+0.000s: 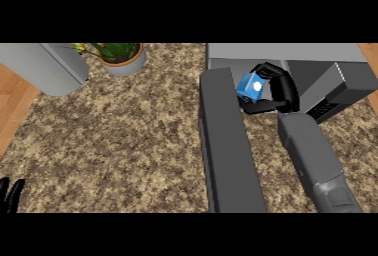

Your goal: Pick up the milk, place it into the microwave and close the microwave

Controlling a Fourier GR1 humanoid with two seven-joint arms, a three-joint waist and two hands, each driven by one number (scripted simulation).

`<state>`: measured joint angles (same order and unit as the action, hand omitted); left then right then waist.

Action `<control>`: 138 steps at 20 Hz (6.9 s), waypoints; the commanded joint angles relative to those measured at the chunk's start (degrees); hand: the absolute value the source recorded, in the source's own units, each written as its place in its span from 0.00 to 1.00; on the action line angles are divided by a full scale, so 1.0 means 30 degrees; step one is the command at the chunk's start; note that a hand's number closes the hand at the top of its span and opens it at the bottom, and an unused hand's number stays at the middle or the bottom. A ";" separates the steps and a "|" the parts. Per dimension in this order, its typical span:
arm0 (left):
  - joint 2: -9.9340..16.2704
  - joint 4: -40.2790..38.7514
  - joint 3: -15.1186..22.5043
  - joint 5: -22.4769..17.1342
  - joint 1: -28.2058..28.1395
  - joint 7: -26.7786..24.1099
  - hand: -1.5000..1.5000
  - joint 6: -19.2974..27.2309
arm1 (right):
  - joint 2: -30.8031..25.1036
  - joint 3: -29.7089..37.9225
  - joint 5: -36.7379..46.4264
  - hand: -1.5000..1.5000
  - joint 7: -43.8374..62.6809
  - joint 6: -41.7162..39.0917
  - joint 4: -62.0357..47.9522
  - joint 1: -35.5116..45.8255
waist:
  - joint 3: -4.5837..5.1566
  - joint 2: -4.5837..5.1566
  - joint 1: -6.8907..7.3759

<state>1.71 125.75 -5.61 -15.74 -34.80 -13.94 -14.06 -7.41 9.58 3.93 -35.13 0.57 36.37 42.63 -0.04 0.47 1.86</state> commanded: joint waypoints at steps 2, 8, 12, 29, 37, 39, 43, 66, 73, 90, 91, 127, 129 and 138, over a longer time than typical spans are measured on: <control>-0.0006 -0.0087 0.0365 0.0425 0.0501 0.0224 0.00 -0.0141 | -0.0513 0.0619 0.0545 1.00 -0.0987 0.0537 -0.4303 0.3423 | -0.0020 0.0183 0.0420; 0.0473 -0.0554 -0.0164 -0.0281 0.1642 0.0468 0.00 -0.0398 | -0.0957 0.1187 0.0913 1.00 -0.1916 0.2057 -0.6494 0.5315 | -0.0033 0.0497 0.0943; 0.0176 -0.0471 0.0340 0.0198 0.1690 0.0612 0.00 -0.0208 | -0.1243 0.1034 0.1552 1.00 -0.2130 0.3404 -0.7353 0.6196 | -0.0036 0.0588 0.1196; 0.0770 -0.0259 0.0649 0.1208 0.2914 0.1059 0.00 -0.0269 | -0.2643 0.1138 0.2866 0.00 -0.1327 1.1558 -0.9445 0.7431 | -0.0029 0.1316 0.2571; 0.0685 -0.0724 0.1232 0.2171 0.3578 0.1275 0.00 -0.0018 | -0.2190 0.0737 0.3517 0.00 -0.0845 1.3839 -1.0160 0.7921 | -0.0077 0.1549 0.2990; 0.0945 -0.0636 0.1277 0.2289 0.3969 0.1445 0.00 -0.0123 | -0.2596 -0.0466 0.4895 0.00 0.0455 1.5606 -1.1556 0.7646 | 0.0024 0.1695 0.3065; 0.0642 -0.1181 0.1442 0.2477 0.4308 0.1268 0.00 0.0076 | -0.1660 0.1279 0.2867 0.00 -0.0198 1.0598 -1.0624 0.8198 | -0.0132 0.1586 0.2907; -0.0552 -0.1526 0.4276 0.5044 0.5061 0.1538 0.00 0.1123 | -0.2292 0.2316 0.2088 0.00 -0.1539 0.7175 -1.0600 0.6622 | -0.0126 0.1136 0.1968; -0.0541 -0.1546 0.4615 0.5308 0.5327 0.1819 0.00 0.1179 | -0.2103 0.2573 0.1841 0.00 -0.2307 0.5777 -1.0585 0.5836 | -0.0113 0.0965 0.1674; -0.0567 -0.5066 0.6687 0.6221 0.6171 0.1178 0.00 0.0970 | -0.0787 0.3305 0.0936 0.00 -0.5449 0.1301 -1.0068 0.2943 | -0.0035 0.0283 0.0294; -0.0450 -0.4824 0.6020 0.5774 0.7249 0.1760 0.00 0.0890 | -0.0632 0.3266 0.0973 0.00 -0.5935 0.1155 -1.0191 0.2211 | -0.0042 0.0306 0.0246; -0.0564 -1.9929 1.6618 0.6659 1.7158 0.0944 1.00 0.4793 | -0.1817 0.0618 -0.1902 0.00 -0.2243 -0.5080 0.9466 -1.2529 | 0.0088 -0.0236 -0.1935; -0.0564 -1.9519 1.7987 0.6389 1.7237 0.1907 1.00 0.6160 | -0.1834 0.0297 -0.2276 0.00 -0.1285 -0.5583 1.1759 -1.3793 | 0.0100 -0.0300 -0.2120; -0.0559 -2.0762 2.0510 0.0923 2.1002 0.1376 1.00 1.2830 | -0.3229 0.0904 -0.5205 0.00 0.1243 -0.8430 1.4640 -1.3799 | 0.0120 0.0039 -0.2901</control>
<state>0.68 63.58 52.94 -7.88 24.68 -9.72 17.70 -15.74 12.14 -9.30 -34.69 -22.63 76.79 0.70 0.23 0.28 -5.52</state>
